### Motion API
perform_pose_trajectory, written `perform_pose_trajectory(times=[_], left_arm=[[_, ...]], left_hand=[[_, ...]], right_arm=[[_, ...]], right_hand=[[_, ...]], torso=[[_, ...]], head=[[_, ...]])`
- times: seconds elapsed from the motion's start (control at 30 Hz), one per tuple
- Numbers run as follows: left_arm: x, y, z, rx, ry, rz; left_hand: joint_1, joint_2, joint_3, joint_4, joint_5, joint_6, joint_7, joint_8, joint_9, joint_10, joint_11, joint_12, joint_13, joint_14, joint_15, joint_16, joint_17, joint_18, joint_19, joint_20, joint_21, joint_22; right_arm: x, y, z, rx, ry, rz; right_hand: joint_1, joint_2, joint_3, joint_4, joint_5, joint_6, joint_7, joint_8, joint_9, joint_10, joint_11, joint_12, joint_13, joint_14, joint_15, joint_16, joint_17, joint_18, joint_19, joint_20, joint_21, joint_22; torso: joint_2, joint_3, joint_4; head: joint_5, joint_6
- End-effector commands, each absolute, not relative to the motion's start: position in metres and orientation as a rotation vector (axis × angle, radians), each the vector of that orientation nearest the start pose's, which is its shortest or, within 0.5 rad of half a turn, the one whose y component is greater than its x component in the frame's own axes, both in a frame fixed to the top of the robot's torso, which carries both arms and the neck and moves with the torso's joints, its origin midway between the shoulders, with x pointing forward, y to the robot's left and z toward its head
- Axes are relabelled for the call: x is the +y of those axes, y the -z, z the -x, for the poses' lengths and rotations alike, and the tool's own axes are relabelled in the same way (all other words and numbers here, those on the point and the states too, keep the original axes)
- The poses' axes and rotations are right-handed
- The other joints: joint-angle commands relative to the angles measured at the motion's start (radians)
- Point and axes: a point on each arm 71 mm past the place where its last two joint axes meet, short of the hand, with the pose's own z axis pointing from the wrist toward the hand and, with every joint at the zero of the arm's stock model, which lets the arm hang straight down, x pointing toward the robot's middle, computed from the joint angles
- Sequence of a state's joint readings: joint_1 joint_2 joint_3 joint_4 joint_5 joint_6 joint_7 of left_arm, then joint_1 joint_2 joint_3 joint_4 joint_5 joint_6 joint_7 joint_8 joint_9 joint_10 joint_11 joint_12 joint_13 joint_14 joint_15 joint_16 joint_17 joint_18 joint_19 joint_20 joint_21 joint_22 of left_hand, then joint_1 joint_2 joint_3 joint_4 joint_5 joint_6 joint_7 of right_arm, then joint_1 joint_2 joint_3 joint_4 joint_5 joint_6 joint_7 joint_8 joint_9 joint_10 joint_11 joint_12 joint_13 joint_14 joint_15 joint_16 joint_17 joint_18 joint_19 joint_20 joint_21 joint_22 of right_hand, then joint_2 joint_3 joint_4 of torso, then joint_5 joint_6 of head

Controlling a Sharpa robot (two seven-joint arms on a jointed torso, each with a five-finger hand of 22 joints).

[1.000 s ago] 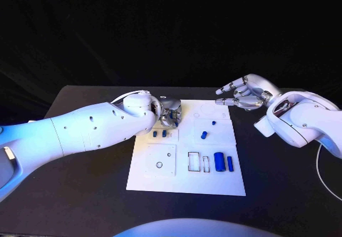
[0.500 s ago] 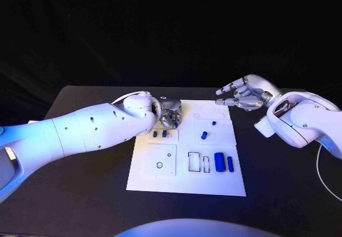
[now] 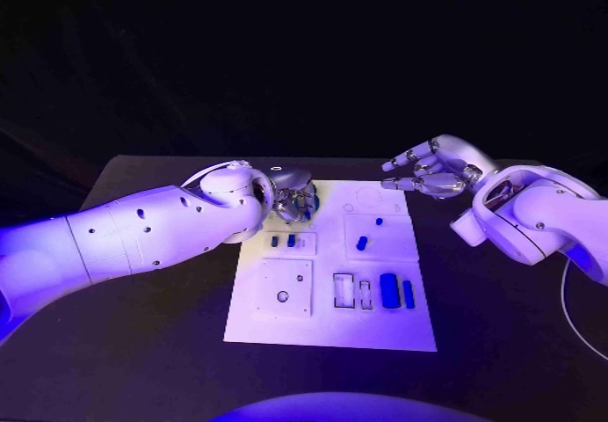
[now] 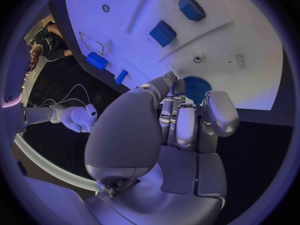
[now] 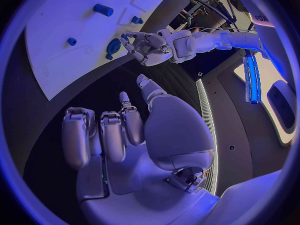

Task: Assemble the parts on the task board

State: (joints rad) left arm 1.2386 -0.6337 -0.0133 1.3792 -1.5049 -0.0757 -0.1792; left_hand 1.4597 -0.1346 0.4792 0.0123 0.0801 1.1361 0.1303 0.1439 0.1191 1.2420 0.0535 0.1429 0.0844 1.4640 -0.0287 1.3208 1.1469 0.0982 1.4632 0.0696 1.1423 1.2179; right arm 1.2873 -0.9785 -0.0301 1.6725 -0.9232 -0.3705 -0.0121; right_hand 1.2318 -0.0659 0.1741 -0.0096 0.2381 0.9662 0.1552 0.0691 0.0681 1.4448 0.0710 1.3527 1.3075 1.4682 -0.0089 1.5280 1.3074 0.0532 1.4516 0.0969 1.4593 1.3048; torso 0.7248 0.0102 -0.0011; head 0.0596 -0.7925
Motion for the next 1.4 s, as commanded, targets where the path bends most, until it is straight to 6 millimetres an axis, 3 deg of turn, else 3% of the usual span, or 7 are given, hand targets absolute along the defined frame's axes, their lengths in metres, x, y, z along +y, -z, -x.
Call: perform_pose_trajectory(times=[0.03,0.27,0.57,1.4], left_arm=[[0.140,0.173,-0.513,1.824,0.631,-0.225],[0.165,0.172,-0.511,1.885,0.611,-0.179],[0.180,0.178,-0.512,1.956,0.588,-0.167],[0.172,0.187,-0.515,1.969,0.572,-0.187]], left_hand=[[-0.015,0.000,0.006,-0.001,0.004,0.001,0.004,-0.005,-0.002,0.003,0.007,-0.007,-0.002,0.034,0.002,0.005,-0.002,-0.011,0.019,-0.001,0.007,0.002],[-0.024,-0.004,0.012,-0.003,0.004,0.001,0.005,-0.011,-0.004,0.002,0.008,-0.018,-0.003,0.033,0.004,0.005,-0.006,-0.011,0.018,0.000,0.008,0.004],[-0.031,-0.008,0.016,-0.005,0.004,0.001,0.006,-0.017,-0.007,0.002,0.010,-0.025,-0.004,0.033,0.005,0.007,-0.003,-0.012,0.017,0.001,0.010,0.007],[-0.033,-0.008,0.021,-0.007,0.004,0.000,0.007,-0.022,-0.009,0.002,0.011,-0.032,-0.005,0.034,0.006,0.011,0.000,-0.012,0.016,0.003,0.012,0.010]], right_arm=[[-0.225,0.130,-0.471,1.637,-0.973,-0.291],[-0.226,0.130,-0.471,1.637,-0.972,-0.292],[-0.226,0.130,-0.471,1.639,-0.973,-0.292],[-0.224,0.130,-0.472,1.642,-0.976,-0.289]], right_hand=[[0.000,0.007,-0.006,0.002,0.005,0.004,-0.001,-0.001,0.001,-0.002,-0.005,-0.004,0.106,0.082,-0.001,-0.005,0.176,0.002,-0.008,-0.002,-0.006,0.000],[-0.001,0.008,-0.007,0.003,0.006,0.004,-0.001,-0.001,0.001,-0.002,-0.005,-0.004,0.106,0.082,-0.001,-0.005,0.175,0.002,-0.008,-0.002,-0.006,0.000],[-0.001,0.008,-0.007,0.003,0.006,0.004,-0.001,-0.001,0.001,-0.002,-0.005,-0.004,0.106,0.082,-0.001,-0.005,0.175,0.002,-0.008,-0.002,-0.006,0.000],[-0.001,0.009,-0.009,0.004,0.006,0.004,-0.001,-0.001,0.001,-0.001,-0.005,-0.004,0.106,0.082,-0.001,-0.005,0.176,0.002,-0.008,-0.002,-0.007,-0.001]], torso=[[-0.001,0.0008,0.0018],[0.001,-0.0005,0.0009],[0.001,-0.0008,0.0000],[0.001,-0.0003,-0.0011]], head=[[0.002,0.003],[0.005,0.005],[0.009,0.003],[0.011,-0.005]])
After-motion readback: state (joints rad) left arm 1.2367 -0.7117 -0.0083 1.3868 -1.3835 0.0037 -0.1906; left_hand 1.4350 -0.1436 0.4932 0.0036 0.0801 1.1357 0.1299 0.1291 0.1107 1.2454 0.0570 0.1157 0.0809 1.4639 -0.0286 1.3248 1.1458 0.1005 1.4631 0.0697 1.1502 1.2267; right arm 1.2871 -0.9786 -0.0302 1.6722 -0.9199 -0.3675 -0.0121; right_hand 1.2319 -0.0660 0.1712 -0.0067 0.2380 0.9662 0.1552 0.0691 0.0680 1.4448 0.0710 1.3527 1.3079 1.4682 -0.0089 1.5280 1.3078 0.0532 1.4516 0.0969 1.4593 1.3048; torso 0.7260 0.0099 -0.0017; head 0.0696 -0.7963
